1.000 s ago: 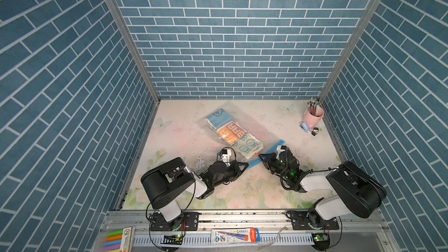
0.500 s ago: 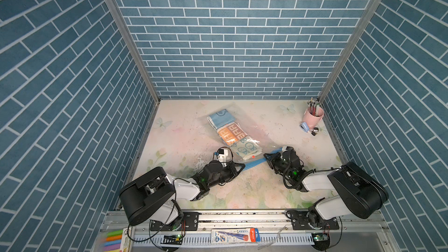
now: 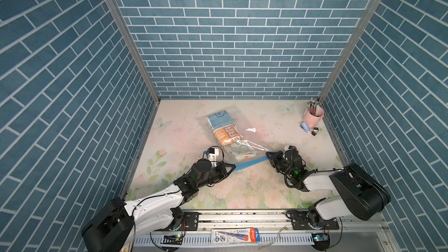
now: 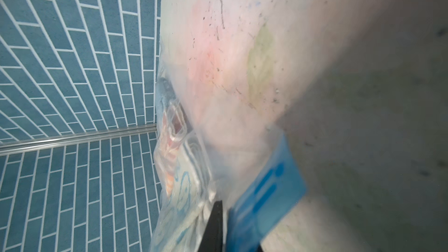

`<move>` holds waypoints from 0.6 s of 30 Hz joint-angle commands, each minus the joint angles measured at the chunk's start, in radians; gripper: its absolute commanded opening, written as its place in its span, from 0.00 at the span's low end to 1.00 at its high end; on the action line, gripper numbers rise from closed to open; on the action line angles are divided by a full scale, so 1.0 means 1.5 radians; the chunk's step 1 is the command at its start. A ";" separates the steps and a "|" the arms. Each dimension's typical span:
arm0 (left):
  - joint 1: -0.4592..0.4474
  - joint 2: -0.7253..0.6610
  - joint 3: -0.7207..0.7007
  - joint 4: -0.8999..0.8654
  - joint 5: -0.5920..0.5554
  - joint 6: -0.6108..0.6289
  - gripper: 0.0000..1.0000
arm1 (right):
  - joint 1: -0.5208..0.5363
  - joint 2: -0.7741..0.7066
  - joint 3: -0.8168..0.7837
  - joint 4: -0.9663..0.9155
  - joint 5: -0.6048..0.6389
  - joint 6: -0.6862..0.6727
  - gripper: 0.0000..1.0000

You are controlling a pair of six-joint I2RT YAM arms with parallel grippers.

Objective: Place the folded towel into the vacuum bag
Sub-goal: Close the vacuum bag at the center of the board.

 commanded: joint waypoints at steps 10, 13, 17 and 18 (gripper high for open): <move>0.052 -0.099 -0.026 -0.136 0.042 0.033 0.00 | -0.099 0.042 -0.022 -0.121 0.294 -0.045 0.00; 0.058 -0.121 -0.029 -0.161 0.044 0.036 0.00 | -0.103 0.044 -0.022 -0.120 0.291 -0.048 0.00; 0.063 -0.136 -0.029 -0.182 0.043 0.040 0.00 | -0.106 0.049 -0.020 -0.118 0.285 -0.052 0.00; 0.064 -0.137 -0.030 -0.181 0.043 0.040 0.00 | -0.107 0.050 -0.020 -0.116 0.283 -0.053 0.00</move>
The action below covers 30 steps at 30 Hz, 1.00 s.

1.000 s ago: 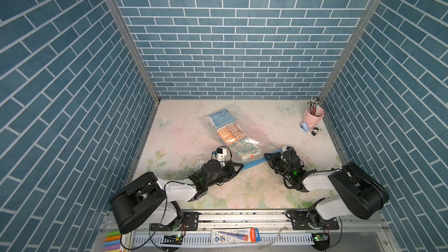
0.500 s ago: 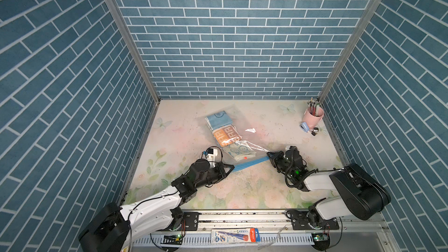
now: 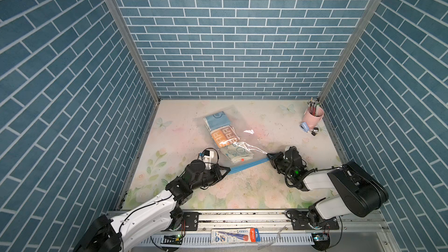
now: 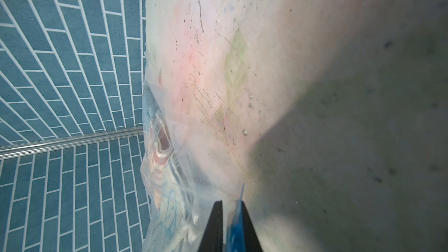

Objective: Place the folded towel into the vacuum bag
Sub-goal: Close the vacuum bag at the center of the board.

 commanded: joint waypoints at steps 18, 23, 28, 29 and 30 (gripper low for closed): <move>0.046 -0.034 -0.013 -0.080 0.004 0.023 0.00 | -0.110 0.036 -0.012 -0.093 0.238 -0.091 0.00; 0.046 -0.015 -0.007 -0.069 0.001 0.029 0.00 | -0.110 0.038 0.004 -0.082 0.178 -0.127 0.00; 0.049 0.007 -0.007 -0.069 -0.007 0.033 0.36 | -0.111 0.027 0.010 -0.074 0.072 -0.178 0.12; 0.050 0.012 -0.003 -0.073 -0.009 0.038 0.42 | -0.110 0.018 0.008 -0.082 0.056 -0.185 0.18; 0.055 0.018 0.002 -0.084 -0.009 0.046 0.47 | -0.110 0.007 0.007 -0.097 0.033 -0.193 0.26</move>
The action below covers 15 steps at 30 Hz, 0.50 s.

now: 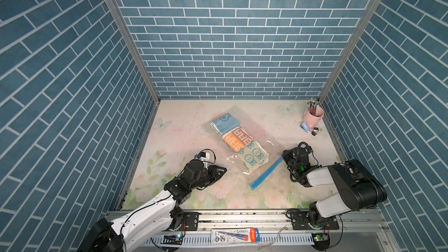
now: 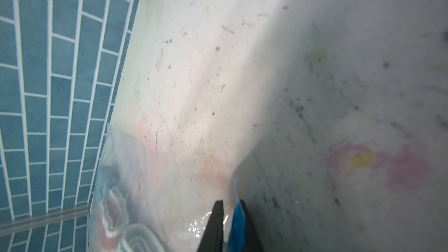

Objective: Place the folded towel into the vacuum bag
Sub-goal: Close the vacuum bag at the center of the board.

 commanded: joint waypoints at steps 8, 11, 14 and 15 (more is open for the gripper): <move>0.064 0.073 0.033 0.009 0.008 0.052 0.55 | -0.011 -0.170 0.000 -0.310 -0.185 -0.112 0.45; 0.074 0.103 0.045 0.025 0.010 0.077 0.55 | -0.046 -0.267 0.028 -0.461 -0.183 -0.147 0.48; 0.076 0.144 0.051 0.065 0.010 0.074 0.55 | -0.095 -0.356 0.077 -0.630 -0.148 -0.204 0.53; 0.078 0.159 0.052 0.082 0.010 0.073 0.55 | -0.115 -0.379 0.093 -0.671 -0.139 -0.222 0.56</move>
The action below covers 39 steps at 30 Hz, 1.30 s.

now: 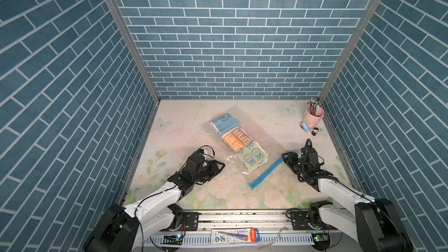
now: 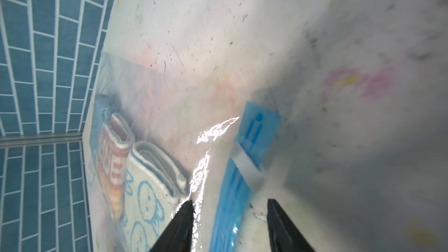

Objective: Place the folded towel into the vacuum bag
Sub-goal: Close the vacuum bag at the center of the board, then adjust the vacuum bag at the center of the board.

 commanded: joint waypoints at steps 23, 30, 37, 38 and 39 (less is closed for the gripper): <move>0.026 0.311 0.044 0.321 -0.007 -0.027 0.48 | -0.165 0.301 0.138 0.025 -0.278 -0.211 0.48; 0.037 0.384 0.054 0.394 -0.012 -0.034 0.37 | -0.166 0.307 0.114 0.048 -0.303 -0.202 0.18; 0.052 0.432 0.069 0.437 -0.013 -0.025 0.28 | -0.152 0.288 0.071 0.070 -0.317 -0.179 0.00; 0.055 0.435 0.073 0.436 -0.012 -0.018 0.27 | -0.145 0.286 0.065 0.073 -0.319 -0.175 0.00; 0.060 0.434 0.077 0.432 -0.012 -0.011 0.25 | -0.136 0.285 0.057 0.080 -0.320 -0.170 0.00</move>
